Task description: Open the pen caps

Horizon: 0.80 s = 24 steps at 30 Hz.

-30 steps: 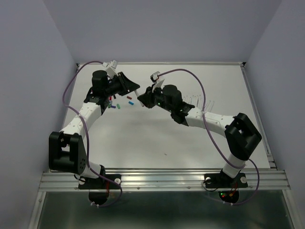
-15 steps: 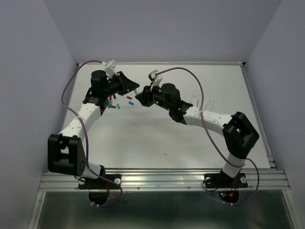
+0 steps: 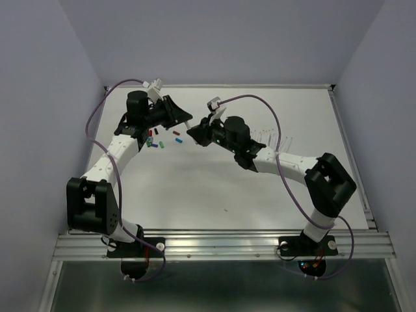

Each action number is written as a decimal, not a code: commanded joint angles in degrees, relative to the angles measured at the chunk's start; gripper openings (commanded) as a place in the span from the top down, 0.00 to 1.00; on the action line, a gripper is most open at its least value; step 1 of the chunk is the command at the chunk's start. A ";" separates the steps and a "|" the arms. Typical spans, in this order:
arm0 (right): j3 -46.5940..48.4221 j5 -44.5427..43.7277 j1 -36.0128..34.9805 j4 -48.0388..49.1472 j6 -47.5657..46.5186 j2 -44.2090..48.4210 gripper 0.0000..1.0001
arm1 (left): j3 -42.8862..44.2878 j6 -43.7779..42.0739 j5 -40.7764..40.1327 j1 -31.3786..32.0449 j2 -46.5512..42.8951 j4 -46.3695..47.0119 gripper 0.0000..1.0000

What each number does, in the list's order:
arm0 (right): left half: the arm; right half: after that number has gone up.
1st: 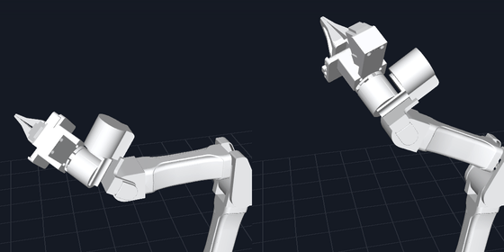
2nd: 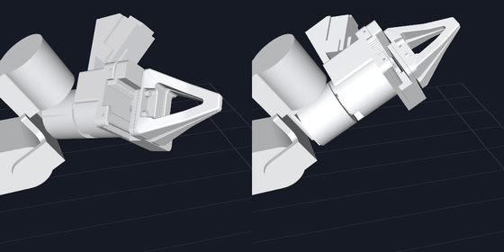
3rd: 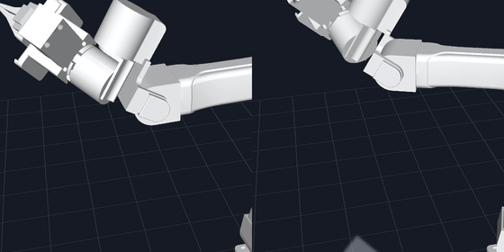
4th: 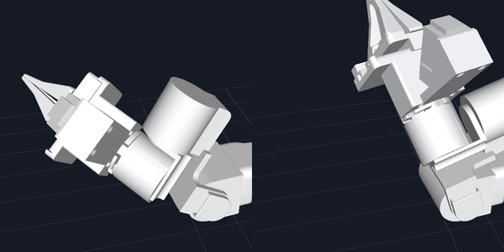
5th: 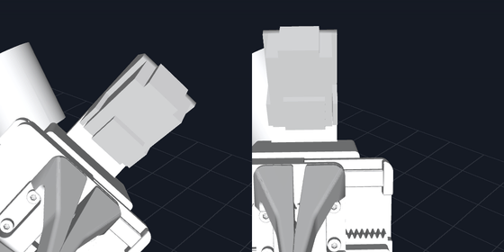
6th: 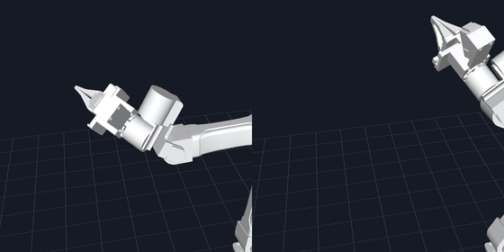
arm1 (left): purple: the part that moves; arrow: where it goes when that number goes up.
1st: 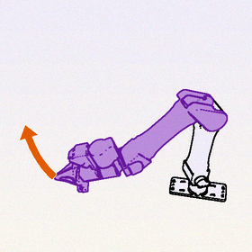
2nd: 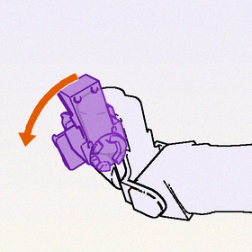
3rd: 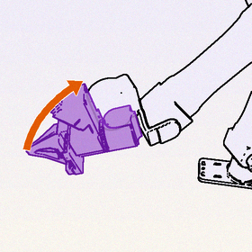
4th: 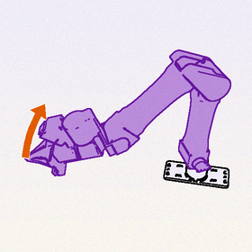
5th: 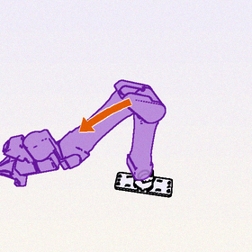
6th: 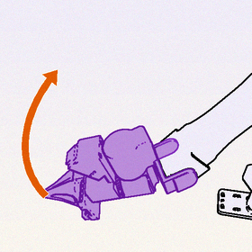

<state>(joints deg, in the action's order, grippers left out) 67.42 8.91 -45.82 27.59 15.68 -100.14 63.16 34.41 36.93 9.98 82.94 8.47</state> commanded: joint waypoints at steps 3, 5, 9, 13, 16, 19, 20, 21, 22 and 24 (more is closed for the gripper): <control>-15.96 12.98 -2.41 1.23 5.66 6.88 0.99 | 13.20 -1.54 -4.67 -7.94 5.30 2.96 1.00; -19.41 12.46 -3.48 1.32 6.11 9.42 0.99 | 17.69 -1.37 -4.76 -9.44 7.93 2.26 1.00; -26.01 12.54 -4.01 4.66 9.80 13.03 0.99 | 23.49 -1.02 -4.58 -12.78 11.19 1.55 1.00; -26.02 7.37 -4.01 2.39 8.93 15.14 0.99 | 23.51 -1.37 -4.14 -13.40 11.64 0.15 1.00; -24.09 2.45 -3.31 -1.13 9.28 14.89 0.99 | 18.96 -2.15 -4.67 -13.41 10.15 -0.03 1.00; -22.60 -0.98 0.55 -4.29 11.38 14.18 0.99 | 13.86 -4.44 -9.31 -13.41 8.74 -3.62 0.96; -22.07 -3.17 2.56 -6.13 11.91 14.18 0.99 | 12.44 -5.14 -12.46 -13.32 8.12 -5.38 0.90; -21.72 -4.76 3.45 -7.11 12.18 14.18 0.99 | 10.78 -5.23 -13.89 -13.40 8.12 -6.00 0.90; -21.37 -6.25 4.24 -8.42 12.18 14.27 0.99 | 7.54 -5.32 -14.68 -13.32 7.86 -6.27 0.90; -20.05 -11.60 5.48 -12.55 11.57 14.44 0.99 | 4.19 -5.85 -16.52 -13.23 8.55 -6.88 0.90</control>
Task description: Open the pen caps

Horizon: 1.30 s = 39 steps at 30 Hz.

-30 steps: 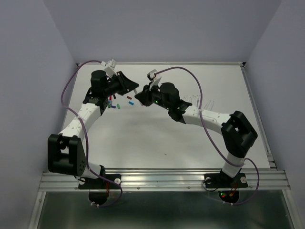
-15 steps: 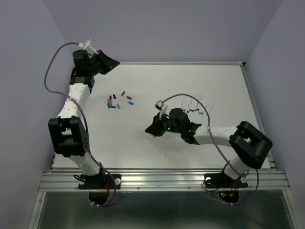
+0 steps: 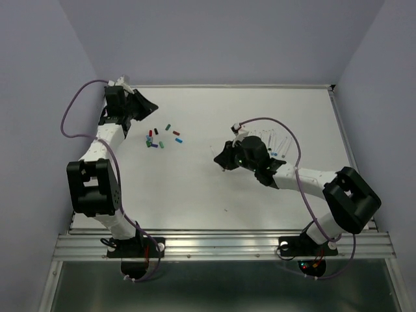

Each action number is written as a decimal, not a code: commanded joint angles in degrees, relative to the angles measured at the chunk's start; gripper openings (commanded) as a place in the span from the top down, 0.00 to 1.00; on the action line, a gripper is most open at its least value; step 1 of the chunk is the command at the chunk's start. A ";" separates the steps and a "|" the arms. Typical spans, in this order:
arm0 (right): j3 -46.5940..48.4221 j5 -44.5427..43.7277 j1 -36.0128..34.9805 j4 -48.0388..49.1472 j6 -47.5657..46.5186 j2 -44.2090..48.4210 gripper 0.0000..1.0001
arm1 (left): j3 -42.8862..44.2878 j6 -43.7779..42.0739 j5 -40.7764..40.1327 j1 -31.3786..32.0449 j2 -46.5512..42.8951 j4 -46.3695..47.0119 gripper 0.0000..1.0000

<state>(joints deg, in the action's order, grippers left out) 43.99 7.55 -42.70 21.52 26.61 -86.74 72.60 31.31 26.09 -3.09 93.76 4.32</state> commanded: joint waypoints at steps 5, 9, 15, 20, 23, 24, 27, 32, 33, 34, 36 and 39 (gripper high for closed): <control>4.44 -18.79 4.11 -11.41 -1.21 2.01 0.99 | -7.12 -3.62 -7.54 1.42 1.51 -4.23 0.90; 3.83 -21.88 5.52 -13.34 -0.42 2.63 0.99 | -4.67 -4.15 -12.53 4.40 5.90 -7.74 0.89; 2.68 -22.14 7.27 -14.31 0.28 2.80 0.99 | 1.40 -4.51 -22.72 10.20 10.30 -13.54 0.82; 2.51 -22.14 7.80 -14.66 0.28 2.89 0.99 | 4.30 -4.15 -24.94 11.27 13.38 -15.91 0.82; 2.42 -22.14 7.80 -14.84 0.46 2.63 0.99 | 5.18 -3.89 -27.66 11.71 14.08 -17.14 0.75; 2.51 -22.23 8.33 -15.01 0.55 2.28 0.99 | 5.36 -3.89 -28.10 11.79 14.17 -17.41 0.74; 2.59 -22.49 8.33 -15.36 0.72 1.75 0.99 | 5.27 -3.98 -28.37 12.06 14.44 -17.68 0.69; 2.59 -22.76 8.86 -15.54 0.90 1.48 0.99 | 5.62 -4.15 -28.20 12.14 15.32 -18.11 0.68; 2.59 -22.84 8.86 -15.54 0.99 1.49 0.99 | 5.89 -4.15 -28.20 12.15 15.58 -18.29 0.68; 2.59 -22.84 8.86 -15.54 0.99 1.49 0.99 | 5.89 -4.15 -28.28 12.15 15.58 -18.47 0.68; 2.42 -23.02 8.86 -15.63 0.99 1.66 0.99 | 6.33 -4.15 -28.37 12.15 15.84 -18.82 0.68; 2.16 -23.20 9.39 -15.72 0.99 2.01 0.99 | 6.33 -4.24 -27.93 12.15 15.67 -18.91 0.67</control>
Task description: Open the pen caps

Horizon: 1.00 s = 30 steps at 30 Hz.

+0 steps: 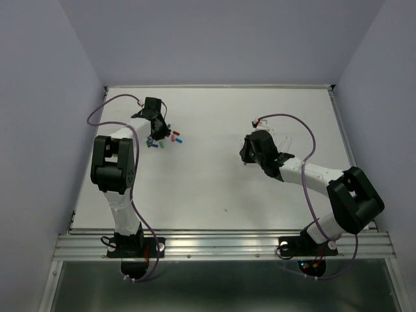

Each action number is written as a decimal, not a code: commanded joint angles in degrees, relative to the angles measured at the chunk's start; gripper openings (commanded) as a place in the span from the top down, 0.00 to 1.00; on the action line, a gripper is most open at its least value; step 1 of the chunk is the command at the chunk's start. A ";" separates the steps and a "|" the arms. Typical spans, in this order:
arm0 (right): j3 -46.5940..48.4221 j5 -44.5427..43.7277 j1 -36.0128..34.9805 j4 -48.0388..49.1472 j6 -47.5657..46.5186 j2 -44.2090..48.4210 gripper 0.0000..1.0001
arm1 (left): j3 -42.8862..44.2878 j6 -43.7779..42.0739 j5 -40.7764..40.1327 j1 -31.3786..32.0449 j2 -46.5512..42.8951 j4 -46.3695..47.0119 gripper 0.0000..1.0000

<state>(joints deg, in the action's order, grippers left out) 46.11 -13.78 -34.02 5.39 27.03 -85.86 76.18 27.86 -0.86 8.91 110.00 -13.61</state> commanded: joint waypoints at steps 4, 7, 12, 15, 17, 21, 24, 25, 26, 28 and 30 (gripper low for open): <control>-0.40 -3.00 0.71 0.06 0.66 1.93 0.99 | 2.66 -0.87 -0.63 0.15 -1.80 -1.16 0.66; -0.49 -4.50 1.85 -0.81 1.10 2.46 0.99 | 2.22 -1.22 0.24 0.15 -3.81 -1.07 0.53; 0.12 -6.78 5.45 -3.71 2.94 2.02 0.98 | 0.02 -2.28 2.62 0.32 -9.96 0.16 0.22; 0.91 -8.36 8.44 -5.21 4.08 1.41 0.97 | -2.26 -2.72 2.97 0.41 -17.76 1.82 0.16; 1.53 -8.63 10.19 -5.21 4.18 0.79 0.97 | -4.36 -2.89 3.06 0.41 -20.94 2.96 0.13; 3.55 -8.63 15.55 -5.21 2.77 -1.84 0.96 | -7.62 -3.16 2.88 0.41 -27.63 6.04 0.05; 5.92 -9.68 17.75 -5.21 0.49 -4.39 0.96 | -9.47 -3.69 2.36 0.41 -30.71 7.36 0.03; 7.32 -9.86 17.76 -5.21 0.05 -5.09 0.96 | -9.82 -3.86 2.27 0.41 -31.33 7.54 0.03; 8.03 -9.95 18.63 -5.21 -0.30 -5.71 0.96 | -9.91 -3.86 2.18 0.41 -31.33 7.37 0.03; 9.34 -9.95 20.39 -5.21 -0.83 -7.56 0.96 | -10.09 -3.95 2.09 0.41 -31.25 7.37 0.02; 11.19 -9.43 21.62 -5.21 -0.92 -9.57 0.95 | -10.09 -3.86 1.92 0.41 -30.90 7.28 0.01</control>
<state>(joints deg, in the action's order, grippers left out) 53.60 -21.71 -14.22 -0.89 27.57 -93.47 67.42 25.30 1.69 8.99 78.72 -7.42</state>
